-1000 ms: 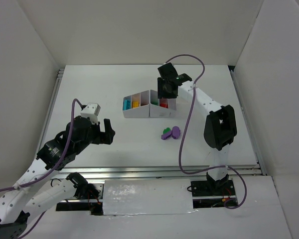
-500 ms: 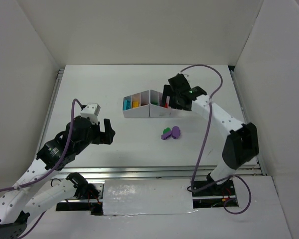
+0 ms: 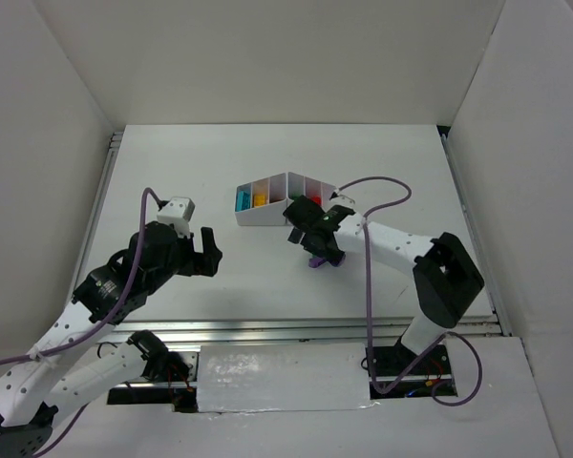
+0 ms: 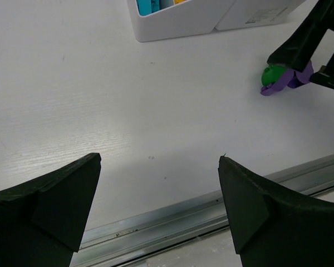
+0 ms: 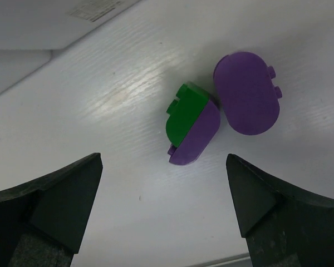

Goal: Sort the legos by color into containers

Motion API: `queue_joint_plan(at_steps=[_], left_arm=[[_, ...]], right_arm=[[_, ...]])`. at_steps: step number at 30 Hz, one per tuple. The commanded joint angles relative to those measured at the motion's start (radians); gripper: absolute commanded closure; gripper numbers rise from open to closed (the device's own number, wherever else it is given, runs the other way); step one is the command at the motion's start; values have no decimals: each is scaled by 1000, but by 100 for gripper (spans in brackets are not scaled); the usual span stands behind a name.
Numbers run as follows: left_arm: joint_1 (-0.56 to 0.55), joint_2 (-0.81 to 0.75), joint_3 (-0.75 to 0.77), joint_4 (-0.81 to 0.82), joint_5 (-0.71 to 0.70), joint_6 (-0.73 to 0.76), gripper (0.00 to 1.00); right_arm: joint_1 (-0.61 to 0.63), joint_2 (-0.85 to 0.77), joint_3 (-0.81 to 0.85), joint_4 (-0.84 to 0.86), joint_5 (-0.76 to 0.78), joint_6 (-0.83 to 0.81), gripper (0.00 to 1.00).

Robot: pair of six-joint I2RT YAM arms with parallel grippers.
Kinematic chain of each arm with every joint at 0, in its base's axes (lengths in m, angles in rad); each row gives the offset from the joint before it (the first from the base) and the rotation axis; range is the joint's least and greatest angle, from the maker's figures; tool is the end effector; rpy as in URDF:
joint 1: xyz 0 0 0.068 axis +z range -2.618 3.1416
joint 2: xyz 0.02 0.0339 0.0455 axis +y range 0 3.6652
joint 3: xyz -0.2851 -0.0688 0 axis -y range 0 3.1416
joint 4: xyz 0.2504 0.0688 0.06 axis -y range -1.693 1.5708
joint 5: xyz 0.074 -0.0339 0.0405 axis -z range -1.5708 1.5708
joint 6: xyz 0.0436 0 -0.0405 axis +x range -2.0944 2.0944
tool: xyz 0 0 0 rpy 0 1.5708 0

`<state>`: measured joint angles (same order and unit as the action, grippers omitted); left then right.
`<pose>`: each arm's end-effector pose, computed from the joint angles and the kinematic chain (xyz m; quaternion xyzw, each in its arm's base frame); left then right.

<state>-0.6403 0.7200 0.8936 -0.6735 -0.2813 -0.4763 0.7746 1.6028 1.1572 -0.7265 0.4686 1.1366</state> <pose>0.1224 -0.0761 0.3483 -0.0015 0.8545 -0.1654 0.4923 0.2459 0.2131 0.2406 0.2169 0.9296 0.0260 0.2970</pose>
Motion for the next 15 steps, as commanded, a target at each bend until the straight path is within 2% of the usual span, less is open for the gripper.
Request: queue_joint_plan(at_steps=[1, 9, 15], left_arm=[[-5, -13, -4, 38, 16, 4, 0], [-16, -28, -5, 45, 36, 13, 0], [-25, -56, -8, 46, 33, 11, 0]], right_arm=[[3, 63, 50, -63, 88, 241, 0], [-20, 193, 65, -57, 76, 331, 1], [-28, 220, 33, -8, 61, 336, 9]])
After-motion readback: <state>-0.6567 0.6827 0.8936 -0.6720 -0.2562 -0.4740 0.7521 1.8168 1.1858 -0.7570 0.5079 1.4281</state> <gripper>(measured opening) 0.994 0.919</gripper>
